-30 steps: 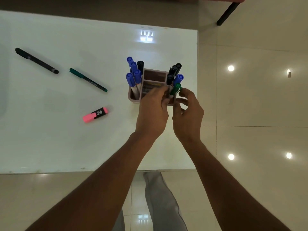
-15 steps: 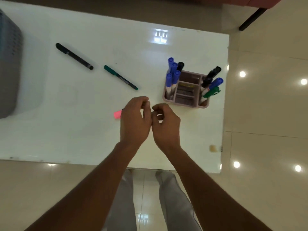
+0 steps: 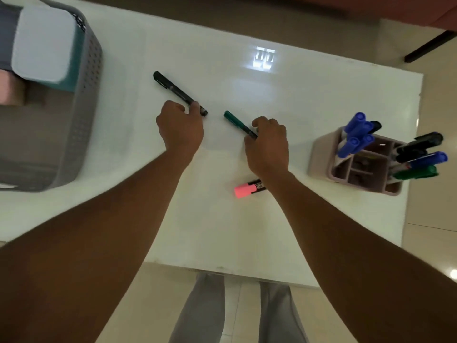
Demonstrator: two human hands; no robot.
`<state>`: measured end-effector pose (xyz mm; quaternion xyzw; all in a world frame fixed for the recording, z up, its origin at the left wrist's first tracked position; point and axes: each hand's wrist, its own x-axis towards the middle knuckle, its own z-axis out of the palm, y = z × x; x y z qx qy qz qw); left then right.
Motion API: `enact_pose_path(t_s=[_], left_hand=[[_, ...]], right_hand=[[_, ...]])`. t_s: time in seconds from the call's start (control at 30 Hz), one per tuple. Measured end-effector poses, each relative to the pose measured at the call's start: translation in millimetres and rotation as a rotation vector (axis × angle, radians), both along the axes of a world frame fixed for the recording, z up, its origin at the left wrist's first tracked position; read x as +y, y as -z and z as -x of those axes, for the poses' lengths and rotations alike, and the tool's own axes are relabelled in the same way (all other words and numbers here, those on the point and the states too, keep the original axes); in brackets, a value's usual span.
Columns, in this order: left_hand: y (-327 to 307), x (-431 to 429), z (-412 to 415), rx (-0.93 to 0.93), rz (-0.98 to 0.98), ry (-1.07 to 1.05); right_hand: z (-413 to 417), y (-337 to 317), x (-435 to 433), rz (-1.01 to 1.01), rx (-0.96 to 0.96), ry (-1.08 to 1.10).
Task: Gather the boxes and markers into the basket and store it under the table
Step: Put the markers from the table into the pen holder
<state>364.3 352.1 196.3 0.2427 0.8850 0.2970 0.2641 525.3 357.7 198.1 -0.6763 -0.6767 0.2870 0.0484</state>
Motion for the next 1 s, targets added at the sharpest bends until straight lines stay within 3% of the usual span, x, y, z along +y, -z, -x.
enact_pose_path(t_s=[0.27,0.4,0.57,0.77,1.0], left_hand=[[7.6,28.7,12.8,-0.163,0.062,-0.070],[-19.2,4.8,-28.0,-0.228,-0.078,0.178],[-66.8,-26.7,-95.4,-0.327,-0.288,0.382],[-117.9,-50.1,-164.9,-0.512,-0.373,0.505],[-95.2,-45.6,-212.4,-0.345,-0.306,0.637]], right_hand=[[7.7,6.1,-5.7,-0.018,0.100,0.116],[-1.8,-8.0,-6.1,0.046,0.348,0.285],[-27.0,-55.6,-25.1,-0.105,0.575,0.434],[-106.9,-110.8,-55.0,-0.310,0.648,0.501],[-174.9,-124.5,-55.5,-0.434,0.591,0.536]])
